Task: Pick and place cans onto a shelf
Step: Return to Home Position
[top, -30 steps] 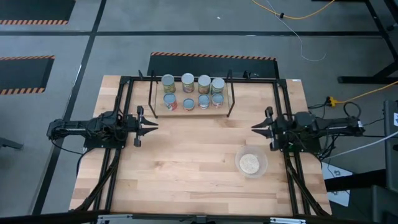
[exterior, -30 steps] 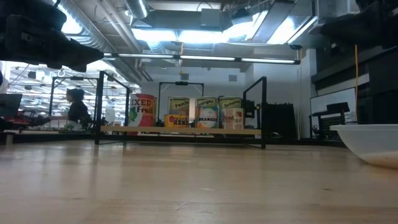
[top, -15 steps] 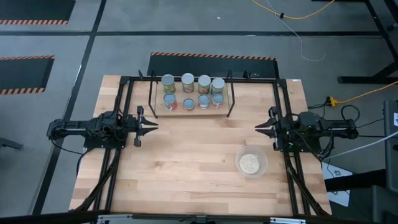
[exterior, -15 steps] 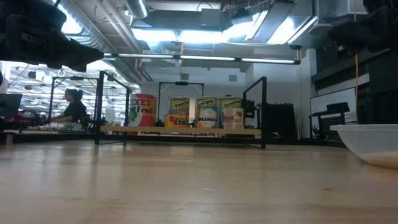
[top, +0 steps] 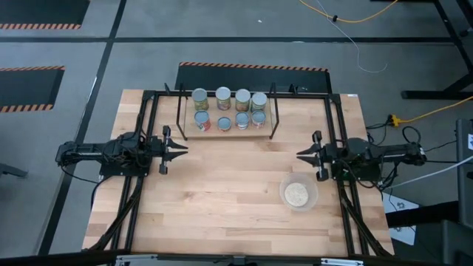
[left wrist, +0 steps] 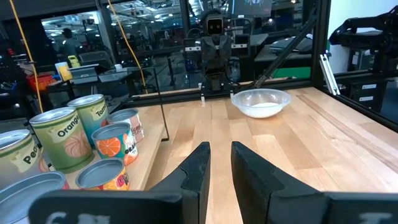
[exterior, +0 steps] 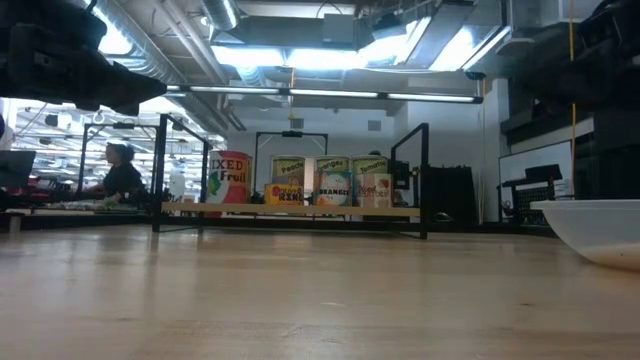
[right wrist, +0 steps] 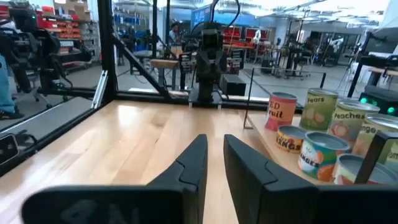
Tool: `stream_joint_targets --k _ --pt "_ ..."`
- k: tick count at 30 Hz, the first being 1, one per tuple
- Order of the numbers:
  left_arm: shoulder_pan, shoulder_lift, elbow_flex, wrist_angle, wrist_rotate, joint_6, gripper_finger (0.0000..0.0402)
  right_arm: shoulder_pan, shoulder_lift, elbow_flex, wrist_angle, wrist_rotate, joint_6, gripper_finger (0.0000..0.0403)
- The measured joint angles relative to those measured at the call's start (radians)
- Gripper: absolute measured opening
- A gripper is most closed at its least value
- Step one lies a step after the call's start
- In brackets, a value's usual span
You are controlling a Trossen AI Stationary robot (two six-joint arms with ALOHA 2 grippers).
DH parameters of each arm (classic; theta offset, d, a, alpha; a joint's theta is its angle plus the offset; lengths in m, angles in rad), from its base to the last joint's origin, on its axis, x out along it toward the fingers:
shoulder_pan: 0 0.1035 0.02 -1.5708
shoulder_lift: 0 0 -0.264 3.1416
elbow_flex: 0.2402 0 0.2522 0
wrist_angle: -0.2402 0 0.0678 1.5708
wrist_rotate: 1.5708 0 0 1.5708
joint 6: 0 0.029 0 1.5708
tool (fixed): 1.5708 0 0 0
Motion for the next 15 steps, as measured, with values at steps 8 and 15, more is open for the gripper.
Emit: stream_joint_targets --k 8,15 --pt "0.000 0.000 0.000 0.000 0.000 0.000 0.0059 -0.007 0.002 0.000 -0.004 -0.003 -0.023 0.0059" --pt "0.000 0.000 0.000 0.000 0.000 0.000 0.0059 -0.008 0.012 0.000 -0.006 -0.009 0.005 0.0059"
